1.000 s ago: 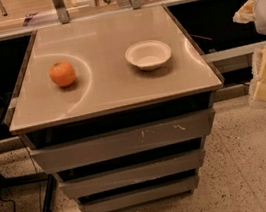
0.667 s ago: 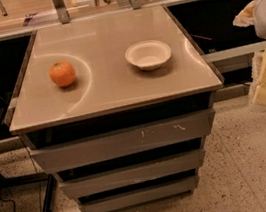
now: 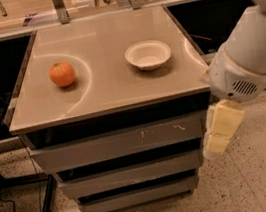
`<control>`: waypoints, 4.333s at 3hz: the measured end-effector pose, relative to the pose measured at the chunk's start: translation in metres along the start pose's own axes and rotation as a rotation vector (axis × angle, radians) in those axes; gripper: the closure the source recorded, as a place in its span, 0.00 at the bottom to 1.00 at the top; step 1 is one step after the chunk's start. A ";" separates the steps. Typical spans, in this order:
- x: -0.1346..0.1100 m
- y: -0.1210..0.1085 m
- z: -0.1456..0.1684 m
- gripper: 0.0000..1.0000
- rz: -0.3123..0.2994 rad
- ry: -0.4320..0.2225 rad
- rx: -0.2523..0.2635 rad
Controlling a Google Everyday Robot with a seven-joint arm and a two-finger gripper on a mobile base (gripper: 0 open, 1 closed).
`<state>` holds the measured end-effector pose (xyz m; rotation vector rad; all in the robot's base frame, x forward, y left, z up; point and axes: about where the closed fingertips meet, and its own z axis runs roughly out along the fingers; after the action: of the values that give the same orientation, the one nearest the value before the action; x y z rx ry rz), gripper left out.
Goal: Open top drawer
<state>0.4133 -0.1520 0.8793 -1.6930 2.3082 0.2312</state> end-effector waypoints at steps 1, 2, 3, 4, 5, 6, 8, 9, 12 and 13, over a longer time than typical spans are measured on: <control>-0.003 0.000 0.054 0.00 0.027 -0.024 -0.057; -0.007 -0.010 0.104 0.00 0.041 -0.049 -0.096; -0.008 -0.010 0.104 0.00 0.039 -0.049 -0.095; -0.009 -0.016 0.125 0.00 0.066 -0.067 -0.084; -0.010 -0.033 0.146 0.00 0.089 -0.075 -0.052; -0.006 -0.045 0.163 0.00 0.105 -0.076 -0.031; 0.000 -0.065 0.198 0.00 0.121 -0.086 -0.029; 0.004 -0.085 0.217 0.00 0.106 -0.086 -0.026; 0.010 -0.081 0.232 0.18 0.096 -0.073 -0.070; 0.010 -0.081 0.232 0.41 0.096 -0.073 -0.070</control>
Offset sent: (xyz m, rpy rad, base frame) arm 0.0423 0.0487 -0.1453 0.1174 0.1218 -0.0108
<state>0.5159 -0.1197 0.6578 -1.5794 2.3552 0.3910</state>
